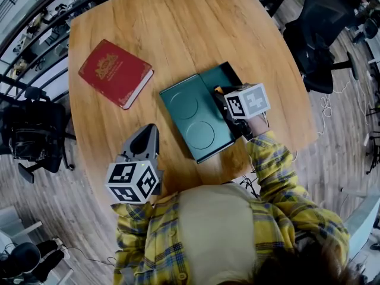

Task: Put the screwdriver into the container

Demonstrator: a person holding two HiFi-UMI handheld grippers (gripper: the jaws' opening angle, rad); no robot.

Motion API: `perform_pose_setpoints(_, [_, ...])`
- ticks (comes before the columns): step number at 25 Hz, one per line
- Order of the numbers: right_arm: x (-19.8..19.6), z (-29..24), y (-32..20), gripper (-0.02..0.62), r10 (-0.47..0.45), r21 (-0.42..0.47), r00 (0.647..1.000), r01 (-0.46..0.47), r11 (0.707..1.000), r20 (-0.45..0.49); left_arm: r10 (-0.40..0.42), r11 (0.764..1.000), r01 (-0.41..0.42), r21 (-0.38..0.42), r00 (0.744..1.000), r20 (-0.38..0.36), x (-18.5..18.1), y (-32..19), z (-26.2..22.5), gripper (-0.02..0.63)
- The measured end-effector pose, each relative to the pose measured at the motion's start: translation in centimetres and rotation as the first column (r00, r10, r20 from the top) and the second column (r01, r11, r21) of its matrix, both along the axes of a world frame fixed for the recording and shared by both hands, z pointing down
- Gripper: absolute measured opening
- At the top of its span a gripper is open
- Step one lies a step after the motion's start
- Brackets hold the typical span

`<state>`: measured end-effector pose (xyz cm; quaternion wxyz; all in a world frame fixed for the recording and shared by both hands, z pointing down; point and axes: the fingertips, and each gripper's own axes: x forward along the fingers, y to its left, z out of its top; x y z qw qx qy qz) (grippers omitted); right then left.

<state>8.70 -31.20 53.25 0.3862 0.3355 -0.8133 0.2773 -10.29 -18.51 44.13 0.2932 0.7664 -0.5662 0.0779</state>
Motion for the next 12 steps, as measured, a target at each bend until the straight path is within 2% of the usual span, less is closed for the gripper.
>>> perform_pose_setpoints(12, [0.0,1.3,-0.2,0.164,-0.021,0.007,0.997,0.022,1.0,-0.074,-0.002,1.0,0.002,-0.008,1.0,0.002,0.0,0.0,0.1,0.011])
